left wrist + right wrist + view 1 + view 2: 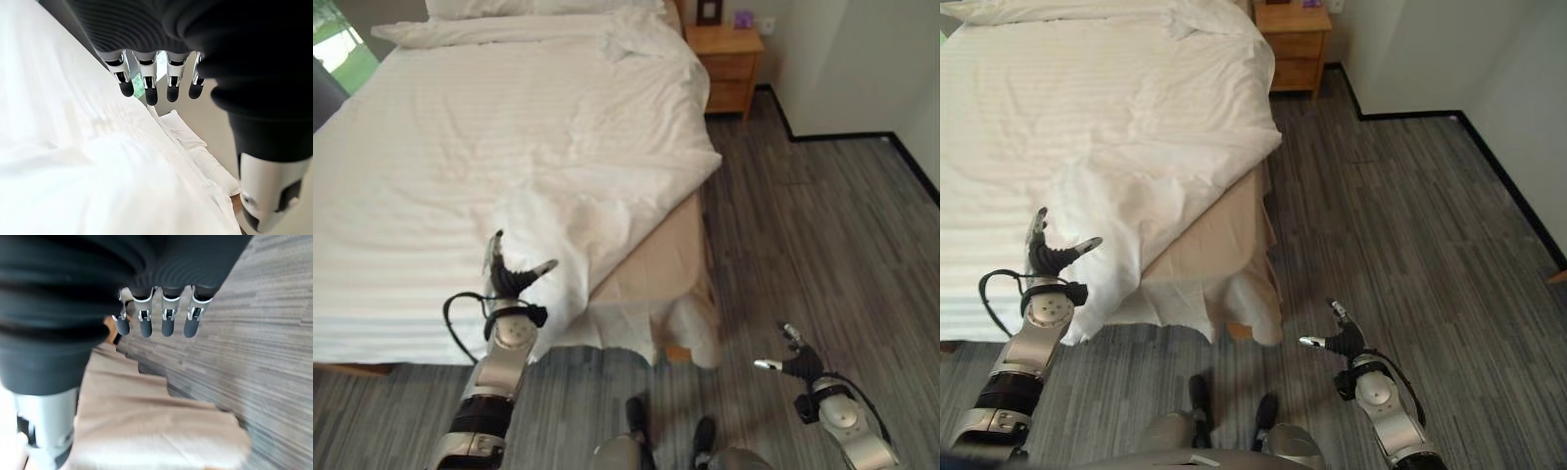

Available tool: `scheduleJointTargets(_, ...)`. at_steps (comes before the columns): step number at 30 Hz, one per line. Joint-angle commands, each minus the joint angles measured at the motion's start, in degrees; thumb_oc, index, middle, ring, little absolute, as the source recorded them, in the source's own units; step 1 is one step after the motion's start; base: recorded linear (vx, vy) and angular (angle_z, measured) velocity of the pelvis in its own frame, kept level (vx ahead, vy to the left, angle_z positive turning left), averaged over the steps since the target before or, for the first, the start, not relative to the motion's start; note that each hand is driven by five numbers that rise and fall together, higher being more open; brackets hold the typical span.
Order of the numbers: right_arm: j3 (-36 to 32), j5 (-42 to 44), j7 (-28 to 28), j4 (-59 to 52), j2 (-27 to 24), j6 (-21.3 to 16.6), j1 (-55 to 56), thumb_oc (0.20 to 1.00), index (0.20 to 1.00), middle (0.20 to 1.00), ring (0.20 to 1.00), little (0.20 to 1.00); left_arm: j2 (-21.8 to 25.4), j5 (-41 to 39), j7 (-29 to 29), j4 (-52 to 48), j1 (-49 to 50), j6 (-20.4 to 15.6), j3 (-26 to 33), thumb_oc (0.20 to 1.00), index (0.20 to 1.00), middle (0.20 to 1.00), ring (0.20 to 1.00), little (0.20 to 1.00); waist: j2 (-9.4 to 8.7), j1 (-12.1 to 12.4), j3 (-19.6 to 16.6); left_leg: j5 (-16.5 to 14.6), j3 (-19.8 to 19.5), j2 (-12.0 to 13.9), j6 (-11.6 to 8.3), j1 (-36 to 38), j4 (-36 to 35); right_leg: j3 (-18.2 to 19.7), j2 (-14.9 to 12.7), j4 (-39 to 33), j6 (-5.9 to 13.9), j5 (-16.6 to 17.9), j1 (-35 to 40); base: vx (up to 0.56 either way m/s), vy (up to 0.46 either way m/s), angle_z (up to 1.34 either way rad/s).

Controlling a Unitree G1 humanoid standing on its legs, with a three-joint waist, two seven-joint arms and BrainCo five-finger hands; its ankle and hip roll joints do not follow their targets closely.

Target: Making the bed.

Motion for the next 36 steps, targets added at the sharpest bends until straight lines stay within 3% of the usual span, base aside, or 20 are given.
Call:
scheduleJointTargets(1,-1.49,-1.39,-0.62,-3.86,1.25,-2.42,0.48,1.000,1.000,1.000,1.000,1.000,7.08,6.72,3.34,1.88,-6.03,1.81,1.01,1.000,1.000,1.000,1.000,1.000,-1.66,-0.52,-1.10,-2.41,0.74,-0.63,-0.37,2.41,0.02,-0.52,-12.95,18.99,12.26,2.82,-2.39,0.15,0.107,0.00)
scheduleJointTargets(2,-1.52,-1.08,-0.23,-3.42,1.49,-2.38,0.95,1.000,1.000,1.000,1.000,1.000,9.44,8.38,3.91,3.11,-7.24,3.25,0.86,1.000,1.000,1.000,1.000,1.000,-1.55,-1.40,-0.46,-3.21,0.75,-0.18,-0.16,3.63,0.02,0.54,-13.66,23.52,13.54,4.63,-4.21,0.12,0.093,0.05)
scheduleJointTargets(4,-1.75,-1.23,-0.59,-2.22,1.88,-2.01,0.83,1.000,1.000,1.000,1.000,1.000,11.09,10.05,4.40,3.85,-8.99,4.43,0.29,1.000,1.000,1.000,1.000,1.000,-0.87,-2.13,0.57,-3.23,0.01,1.33,-0.36,4.34,0.02,3.16,-13.18,27.41,13.54,5.95,-8.41,0.12,0.051,0.04)
scheduleJointTargets(6,-2.53,-1.62,-1.43,-1.11,2.72,-1.68,0.85,1.000,1.000,1.000,1.000,1.000,12.52,12.25,4.20,4.27,-10.37,5.51,0.44,1.000,1.000,1.000,1.000,1.000,-1.31,-1.66,0.39,-4.21,-0.91,0.93,-0.97,4.98,0.02,3.10,-15.34,22.50,13.54,4.98,-8.77,0.22,-0.042,0.08)
scheduleJointTargets(7,-2.91,-0.64,-1.22,-1.16,3.44,-2.10,2.44,1.000,1.000,1.000,1.000,1.000,13.05,14.94,3.36,5.59,-12.57,6.03,-1.29,1.000,1.000,1.000,1.000,1.000,-2.10,-1.77,0.43,-4.64,-2.98,0.84,-2.02,4.53,0.02,3.96,-16.40,14.74,12.90,4.10,-7.25,0.25,-0.116,0.15)
scheduleJointTargets(9,-2.78,-0.15,-0.93,-0.94,3.57,-2.20,3.12,1.000,1.000,1.000,1.000,1.000,13.40,15.85,2.98,7.16,-14.27,6.21,-2.79,1.000,1.000,1.000,1.000,1.000,-2.61,-2.47,0.32,-4.97,-4.26,0.59,-2.14,4.68,0.02,5.45,-15.69,11.88,12.79,4.29,-5.61,0.12,-0.080,0.51)
scheduleJointTargets(10,-2.72,-0.25,-1.03,-0.81,3.42,-2.06,3.70,1.000,1.000,1.000,1.000,1.000,13.35,16.69,1.91,7.62,-13.85,6.38,-2.99,1.000,1.000,1.000,1.000,1.000,-3.11,-2.40,-0.20,-5.01,-4.45,0.47,-1.98,4.59,0.02,6.50,-15.80,11.55,13.38,6.26,-4.82,0.07,-0.007,0.81)
scheduleJointTargets(11,-2.41,-0.74,-0.76,-0.88,3.34,-2.29,4.45,1.000,1.000,1.000,1.000,1.000,13.91,17.54,1.55,7.90,-14.19,6.79,-3.12,1.000,1.000,1.000,1.000,1.000,-3.51,-2.05,-0.84,-5.14,-4.57,-0.05,-1.97,4.62,0.02,6.16,-15.79,10.03,12.94,5.35,-3.59,0.13,-0.007,0.75)
scheduleJointTargets(14,-2.39,-0.39,-0.27,-1.24,2.29,-2.19,4.10,1.000,1.000,1.000,1.000,1.000,15.79,18.62,0.15,9.63,-16.36,8.46,-3.71,1.000,1.000,1.000,1.000,1.000,-4.42,-1.69,-1.77,-5.08,-4.13,-0.33,-2.55,4.34,0.02,2.62,-15.84,6.86,13.16,6.98,-1.85,0.11,0.015,0.18)
scheduleJointTargets(18,-2.38,-0.02,0.61,-1.29,1.47,-1.73,3.56,1.000,1.000,1.000,1.000,1.000,14.74,17.86,-2.49,14.12,-18.58,8.26,-5.74,1.000,1.000,1.000,1.000,1.000,-4.72,-2.34,-1.73,-4.64,-4.44,0.08,-3.15,2.80,0.02,0.83,-15.18,3.52,13.07,7.42,-0.99,0.02,0.016,-0.07)
scheduleJointTargets(20,-2.16,0.95,0.57,-1.03,0.40,-2.14,2.55,1.000,1.000,1.000,1.000,1.000,16.65,18.50,-3.24,18.35,-22.25,8.73,-8.18,1.000,1.000,1.000,1.000,1.000,-4.75,-3.19,-1.36,-4.17,-3.99,0.64,-3.60,1.18,0.02,0.16,-14.83,1.76,13.18,7.64,-1.62,-0.13,0.036,-0.03)
scheduleJointTargets(21,-1.73,3.02,0.11,-0.25,-1.00,-3.00,0.24,1.000,1.000,1.000,1.000,1.000,19.72,16.83,-2.57,25.75,-28.05,8.77,-11.08,1.000,1.000,1.000,1.000,1.000,-5.02,-4.24,-0.09,-2.76,-3.14,1.94,-4.16,-2.21,0.02,0.25,-14.15,0.91,13.41,8.14,-4.35,-0.22,0.027,-0.07)
scheduleJointTargets(25,-2.15,4.27,-0.86,1.00,-1.60,-3.55,-1.89,1.000,1.000,1.000,1.000,1.000,23.32,15.33,-1.44,31.51,-34.33,8.76,-13.93,1.000,1.000,1.000,1.000,1.000,-5.80,-4.71,-0.54,-1.12,-2.11,3.79,-5.02,-7.81,0.02,0.87,-13.24,0.21,13.54,10.40,-10.33,-0.14,0.014,-0.24)
scheduleJointTargets(33,-2.39,6.26,-0.72,-0.41,-3.12,-6.86,-2.04,1.000,1.000,1.000,1.000,1.000,28.93,23.97,-3.13,36.02,-44.91,10.21,-23.96,1.000,1.000,1.000,1.000,1.000,-6.55,-5.86,1.60,0.09,-3.38,3.98,-6.25,-15.80,0.02,-0.63,-14.15,0.21,13.54,11.51,-16.89,-0.04,0.050,-0.02)
scheduleJointTargets(34,-1.16,6.16,-0.33,0.73,-2.13,-7.04,-1.34,1.000,1.000,1.000,1.000,1.000,26.24,24.11,-4.37,40.14,-43.78,9.35,-24.59,0.200,0.200,0.200,0.200,0.200,-6.13,-6.99,0.89,-0.14,-3.97,3.69,-6.25,-17.21,0.02,1.29,-14.42,0.21,13.54,11.78,-18.13,0.04,0.040,0.15)
scheduleJointTargets(36,-0.71,6.08,-0.33,1.27,-1.87,-7.03,-1.26,1.000,1.000,1.000,1.000,1.000,25.14,23.98,-4.93,40.40,-43.29,8.86,-24.83,0.200,0.200,0.200,0.200,0.200,-6.02,-7.06,0.69,-0.37,-3.97,3.66,-6.18,-16.99,0.02,1.70,-14.62,0.21,13.54,11.65,-17.91,0.04,0.031,0.09)
